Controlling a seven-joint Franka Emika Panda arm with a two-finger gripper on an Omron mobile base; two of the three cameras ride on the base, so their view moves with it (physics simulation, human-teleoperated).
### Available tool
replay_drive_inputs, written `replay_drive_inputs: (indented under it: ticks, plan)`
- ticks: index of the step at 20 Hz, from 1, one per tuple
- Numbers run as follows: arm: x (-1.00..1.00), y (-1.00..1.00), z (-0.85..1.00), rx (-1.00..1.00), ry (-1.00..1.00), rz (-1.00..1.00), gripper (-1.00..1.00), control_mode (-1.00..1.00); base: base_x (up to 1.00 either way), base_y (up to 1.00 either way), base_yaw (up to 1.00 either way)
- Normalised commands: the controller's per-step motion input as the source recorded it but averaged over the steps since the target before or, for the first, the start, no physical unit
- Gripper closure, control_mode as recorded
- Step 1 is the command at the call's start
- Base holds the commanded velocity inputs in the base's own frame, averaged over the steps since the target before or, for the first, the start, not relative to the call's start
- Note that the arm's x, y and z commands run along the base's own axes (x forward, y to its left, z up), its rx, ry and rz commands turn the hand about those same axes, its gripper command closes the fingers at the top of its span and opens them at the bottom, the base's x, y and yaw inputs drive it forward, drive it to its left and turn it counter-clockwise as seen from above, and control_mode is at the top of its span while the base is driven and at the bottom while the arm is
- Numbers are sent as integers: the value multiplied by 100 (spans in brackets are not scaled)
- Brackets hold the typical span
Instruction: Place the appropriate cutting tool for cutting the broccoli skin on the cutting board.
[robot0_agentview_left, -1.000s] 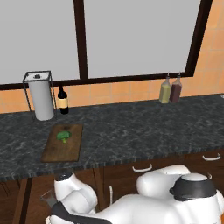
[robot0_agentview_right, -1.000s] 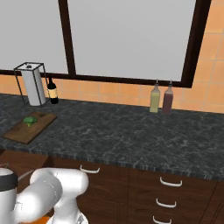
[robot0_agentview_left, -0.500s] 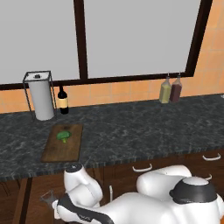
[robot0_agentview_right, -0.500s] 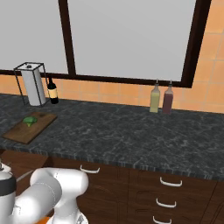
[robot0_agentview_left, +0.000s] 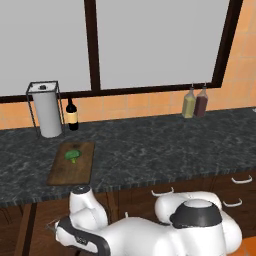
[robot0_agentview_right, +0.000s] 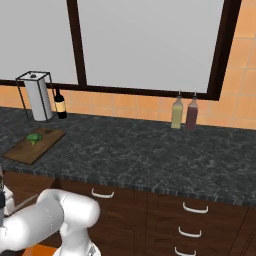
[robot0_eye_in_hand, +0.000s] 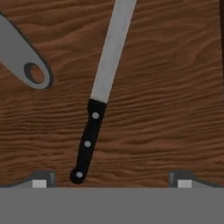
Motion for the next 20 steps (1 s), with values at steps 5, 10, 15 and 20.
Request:
replay_drive_inputs:
  ticks: [5, 10, 15, 20]
  plan:
    - [5, 10, -34, 0, 10, -20, -100, -100, 0, 0, 0]
    - [10, 1, -41, -1, 8, -14, -100, -100, 0, 0, 0]
    - [15, 12, -41, -3, 1, -4, -100, -100, 0, 0, 0]
    - [8, 28, -46, -9, 0, 0, -100, -100, 0, 0, 0]
